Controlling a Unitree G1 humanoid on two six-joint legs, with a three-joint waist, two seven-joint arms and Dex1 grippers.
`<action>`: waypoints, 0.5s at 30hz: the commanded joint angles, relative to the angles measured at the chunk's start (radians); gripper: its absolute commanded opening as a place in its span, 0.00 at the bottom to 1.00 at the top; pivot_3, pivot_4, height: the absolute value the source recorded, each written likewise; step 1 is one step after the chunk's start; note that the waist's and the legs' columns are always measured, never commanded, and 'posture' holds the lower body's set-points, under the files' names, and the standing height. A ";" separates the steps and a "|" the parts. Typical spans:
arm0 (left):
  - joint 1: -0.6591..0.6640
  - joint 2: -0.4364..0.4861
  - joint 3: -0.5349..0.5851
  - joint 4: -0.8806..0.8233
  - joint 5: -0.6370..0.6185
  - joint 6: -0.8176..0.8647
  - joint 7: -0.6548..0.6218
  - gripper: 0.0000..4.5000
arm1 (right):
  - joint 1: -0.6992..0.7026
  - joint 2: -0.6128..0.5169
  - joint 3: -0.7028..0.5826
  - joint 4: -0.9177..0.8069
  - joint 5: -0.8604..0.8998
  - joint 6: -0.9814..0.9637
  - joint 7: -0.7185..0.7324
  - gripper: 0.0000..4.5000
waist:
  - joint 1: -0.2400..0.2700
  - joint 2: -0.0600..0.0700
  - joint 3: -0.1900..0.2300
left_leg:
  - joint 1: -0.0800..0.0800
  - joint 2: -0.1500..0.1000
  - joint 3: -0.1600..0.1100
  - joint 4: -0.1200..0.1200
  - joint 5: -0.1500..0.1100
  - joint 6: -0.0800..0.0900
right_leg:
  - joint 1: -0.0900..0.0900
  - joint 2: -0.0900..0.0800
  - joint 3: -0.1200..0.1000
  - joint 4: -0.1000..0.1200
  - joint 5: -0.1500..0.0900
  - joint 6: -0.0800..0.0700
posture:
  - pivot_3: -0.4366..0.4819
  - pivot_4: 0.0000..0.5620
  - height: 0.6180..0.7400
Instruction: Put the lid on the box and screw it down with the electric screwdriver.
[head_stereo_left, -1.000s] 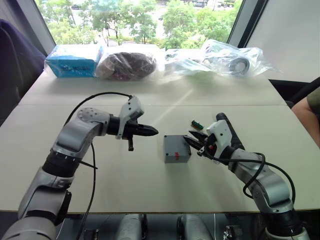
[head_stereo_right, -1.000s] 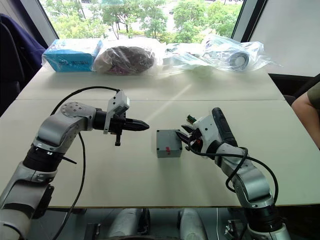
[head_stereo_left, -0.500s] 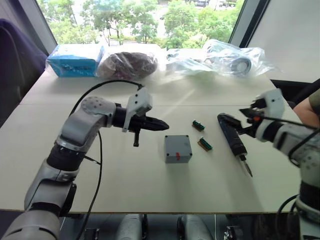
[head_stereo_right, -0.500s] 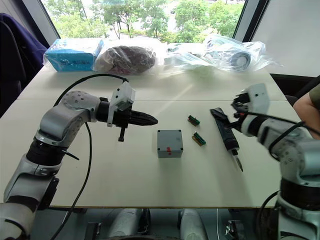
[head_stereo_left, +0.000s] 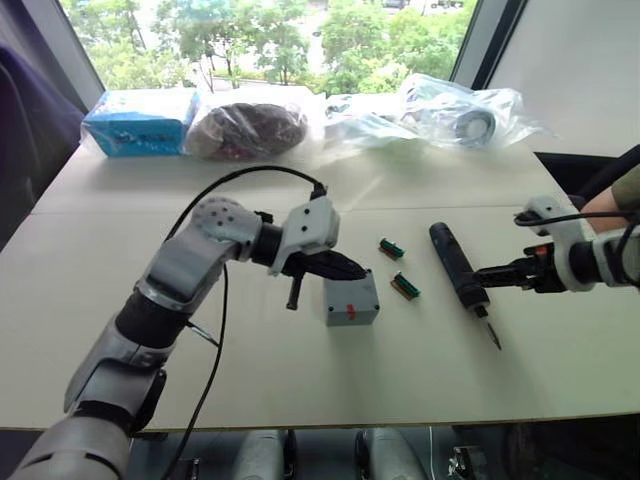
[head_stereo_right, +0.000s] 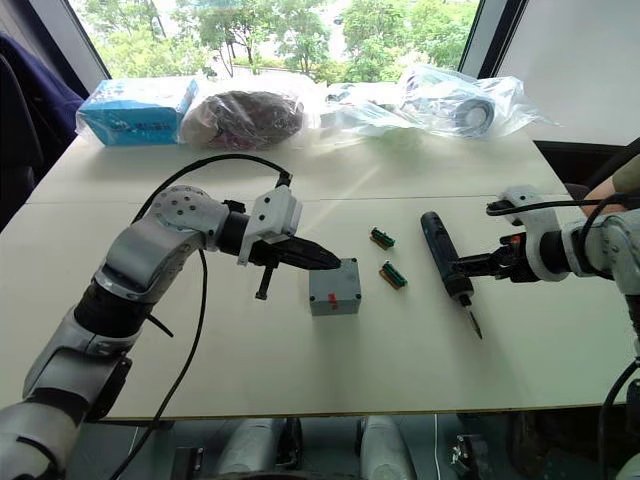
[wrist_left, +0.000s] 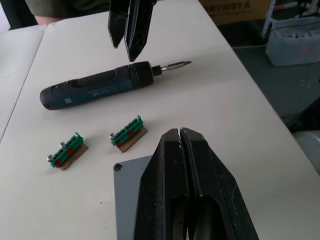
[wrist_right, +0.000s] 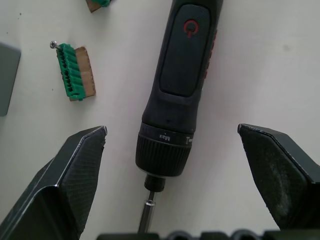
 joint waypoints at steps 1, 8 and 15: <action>0.014 0.011 0.018 -0.044 -0.005 0.009 0.020 0.00 | -0.098 0.018 0.091 0.100 -0.043 -0.015 0.081 0.98 | 0.001 0.000 0.000 | 0.000 0.000 0.000 0.000 0.000 0.000 | 0.000 0.000 0.000 0.000 0.000 0.000 | 0.48 0.27 1.00; 0.061 0.032 0.034 -0.076 -0.006 0.034 0.071 0.00 | -0.181 0.059 0.252 0.241 -0.151 -0.088 0.187 0.98 | 0.006 0.000 0.000 | 0.000 0.000 0.000 0.001 0.000 0.000 | 0.000 0.000 0.000 0.000 0.000 0.000 | 0.48 0.27 1.00; 0.131 0.043 0.068 -0.159 -0.040 0.101 0.147 0.00 | -0.224 0.129 0.380 0.343 -0.259 -0.171 0.288 0.98 | 0.005 0.000 0.000 | 0.000 0.000 0.000 0.001 0.000 0.000 | -0.001 0.000 0.000 0.001 0.000 0.000 | 0.48 0.27 1.00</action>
